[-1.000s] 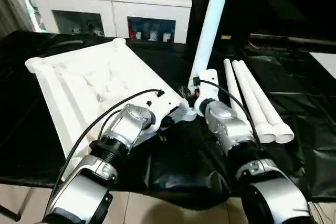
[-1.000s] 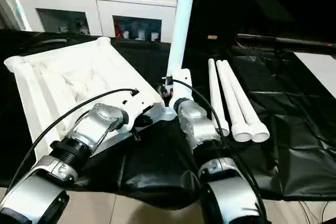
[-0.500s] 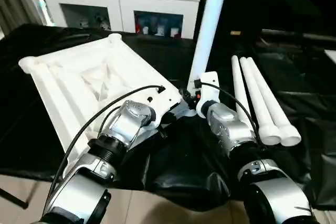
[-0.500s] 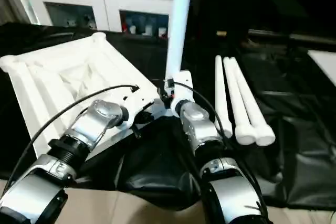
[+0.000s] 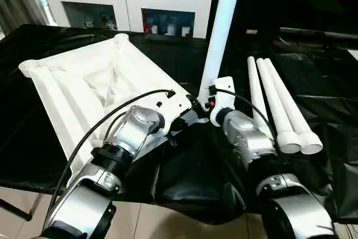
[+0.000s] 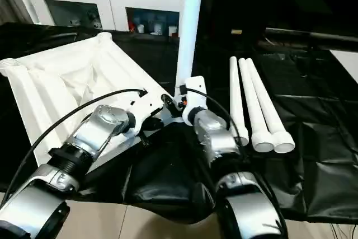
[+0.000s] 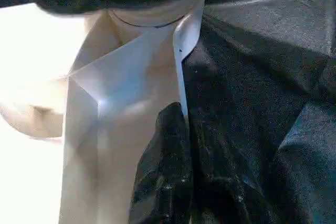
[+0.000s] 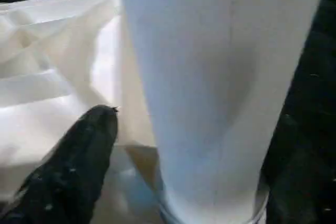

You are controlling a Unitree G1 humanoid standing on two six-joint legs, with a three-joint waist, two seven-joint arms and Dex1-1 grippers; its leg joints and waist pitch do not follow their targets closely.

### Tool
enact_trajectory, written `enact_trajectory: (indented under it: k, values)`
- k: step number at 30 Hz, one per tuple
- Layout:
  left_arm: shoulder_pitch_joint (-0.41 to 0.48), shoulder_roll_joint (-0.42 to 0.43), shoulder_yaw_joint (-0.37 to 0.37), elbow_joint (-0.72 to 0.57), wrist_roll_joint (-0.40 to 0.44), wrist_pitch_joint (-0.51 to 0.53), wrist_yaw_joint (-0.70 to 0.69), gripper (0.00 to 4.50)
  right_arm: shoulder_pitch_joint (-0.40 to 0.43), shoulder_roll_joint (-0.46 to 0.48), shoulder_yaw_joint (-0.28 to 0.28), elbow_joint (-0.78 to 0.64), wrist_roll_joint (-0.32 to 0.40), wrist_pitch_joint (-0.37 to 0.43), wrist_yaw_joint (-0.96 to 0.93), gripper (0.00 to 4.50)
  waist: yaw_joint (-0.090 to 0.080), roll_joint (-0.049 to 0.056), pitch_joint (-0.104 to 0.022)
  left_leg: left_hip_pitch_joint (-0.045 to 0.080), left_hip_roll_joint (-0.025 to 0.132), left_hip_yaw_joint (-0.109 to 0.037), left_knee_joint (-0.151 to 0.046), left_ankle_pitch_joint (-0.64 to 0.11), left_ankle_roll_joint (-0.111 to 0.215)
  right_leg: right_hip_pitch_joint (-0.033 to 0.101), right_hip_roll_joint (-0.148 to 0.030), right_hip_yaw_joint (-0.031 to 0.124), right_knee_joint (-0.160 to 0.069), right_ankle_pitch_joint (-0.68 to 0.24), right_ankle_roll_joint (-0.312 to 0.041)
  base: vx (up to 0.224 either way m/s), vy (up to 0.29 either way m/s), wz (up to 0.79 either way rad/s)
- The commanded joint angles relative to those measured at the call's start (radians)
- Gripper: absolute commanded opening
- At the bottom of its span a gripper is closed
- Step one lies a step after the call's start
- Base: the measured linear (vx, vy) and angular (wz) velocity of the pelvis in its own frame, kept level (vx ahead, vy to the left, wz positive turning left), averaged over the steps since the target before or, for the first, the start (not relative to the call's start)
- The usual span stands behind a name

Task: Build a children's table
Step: Rotate leg to tighten

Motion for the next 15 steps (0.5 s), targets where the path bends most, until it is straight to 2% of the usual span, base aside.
enact_trajectory:
  k: [1, 3, 4, 5, 6, 8, 10, 11, 12, 13, 15]
  values:
    - [0.03, 0.013, -0.057, -0.011, 0.005, -0.031, -0.072, 0.0, 0.037, -0.008, 0.048, -0.02, 0.001, 0.054, 0.058, 4.45, -0.001, 0.006, -0.041, -0.013, 0.058, -0.013, -0.072, -0.004, 0.088, 0.044, -0.087, 0.063, -0.081, 0.077, -0.238, 0.0, 0.0, 0.0]
    - [0.038, 0.026, -0.055, -0.018, 0.001, -0.041, -0.087, 0.0, 0.052, -0.024, 0.056, -0.048, -0.001, 0.069, 0.088, 4.45, -0.001, 0.005, -0.044, -0.011, 0.056, -0.011, -0.069, 0.006, 0.098, 0.047, -0.085, 0.062, -0.077, 0.128, -0.248, 0.0, 0.0, 0.0]
    - [0.053, 0.048, -0.053, -0.033, -0.009, -0.066, -0.119, 0.0, 0.076, -0.051, 0.075, -0.092, 0.001, 0.086, 0.145, 4.45, 0.001, 0.009, -0.047, -0.012, 0.056, -0.011, -0.064, 0.045, 0.113, 0.047, -0.085, 0.062, -0.071, 0.194, -0.256, 0.0, 0.0, 0.0]
    - [0.064, 0.066, -0.054, -0.046, -0.017, -0.096, -0.145, 0.0, 0.094, -0.071, 0.087, -0.122, 0.005, 0.093, 0.187, 4.45, 0.002, 0.006, -0.048, -0.013, 0.056, -0.011, -0.062, 0.067, 0.122, 0.051, -0.083, 0.061, -0.068, 0.234, -0.256, 0.0, 0.0, 0.0]
    - [0.075, 0.084, -0.053, -0.061, -0.027, -0.113, -0.175, 0.0, 0.113, -0.092, 0.099, -0.152, 0.012, 0.103, 0.23, 4.45, 0.002, 0.004, -0.051, -0.015, 0.053, -0.012, -0.056, 0.104, 0.148, 0.054, -0.081, 0.059, -0.061, 0.308, -0.26, 0.0, 0.0, 0.0]
    - [0.087, 0.104, -0.052, -0.078, -0.038, -0.118, -0.201, 0.0, 0.134, -0.117, 0.108, -0.188, 0.016, 0.115, 0.277, 4.45, 0.001, 0.004, -0.058, -0.01, 0.052, -0.009, -0.047, 0.158, 0.186, 0.051, -0.08, 0.058, -0.051, 0.39, -0.283, 0.0, 0.0, 0.0]
    - [0.1, 0.127, -0.053, -0.099, -0.052, -0.144, -0.24, 0.0, 0.154, -0.148, 0.122, -0.219, 0.013, 0.114, 0.323, 4.45, -0.001, 0.002, -0.063, -0.017, 0.05, -0.011, -0.041, 0.227, 0.212, 0.054, -0.076, 0.055, -0.038, 0.486, -0.293, 0.0, 0.0, 0.0]
    - [0.105, 0.136, -0.053, -0.107, -0.057, -0.145, -0.255, 0.0, 0.161, -0.163, 0.129, -0.229, 0.011, 0.109, 0.343, 4.45, -0.003, -0.002, -0.062, -0.018, 0.049, -0.009, -0.039, 0.233, 0.221, 0.052, -0.075, 0.055, -0.037, 0.499, -0.296, 0.0, 0.0, 0.0]
    - [0.111, 0.147, -0.053, -0.115, -0.063, -0.172, -0.273, 0.0, 0.168, -0.176, 0.135, -0.239, 0.01, 0.102, 0.362, 4.45, -0.001, 0.0, -0.057, -0.019, 0.05, -0.009, -0.041, 0.2, 0.227, 0.049, -0.079, 0.053, -0.043, 0.46, -0.302, 0.0, 0.0, 0.0]
    - [0.12, 0.16, -0.053, -0.131, -0.073, -0.191, -0.3, 0.0, 0.175, -0.192, 0.138, -0.252, 0.015, 0.094, 0.388, 4.45, -0.001, -0.001, -0.055, -0.017, 0.054, -0.008, -0.043, 0.157, 0.222, 0.048, -0.082, 0.054, -0.048, 0.392, -0.304, 0.0, 0.0, 0.0]
    - [0.132, 0.176, -0.051, -0.152, -0.088, -0.213, -0.335, 0.0, 0.185, -0.209, 0.136, -0.274, 0.029, 0.094, 0.42, 4.45, -0.001, 0.0, -0.055, -0.017, 0.058, -0.008, -0.045, 0.13, 0.213, 0.048, -0.084, 0.055, -0.049, 0.344, -0.308, 0.0, 0.0, 0.0]
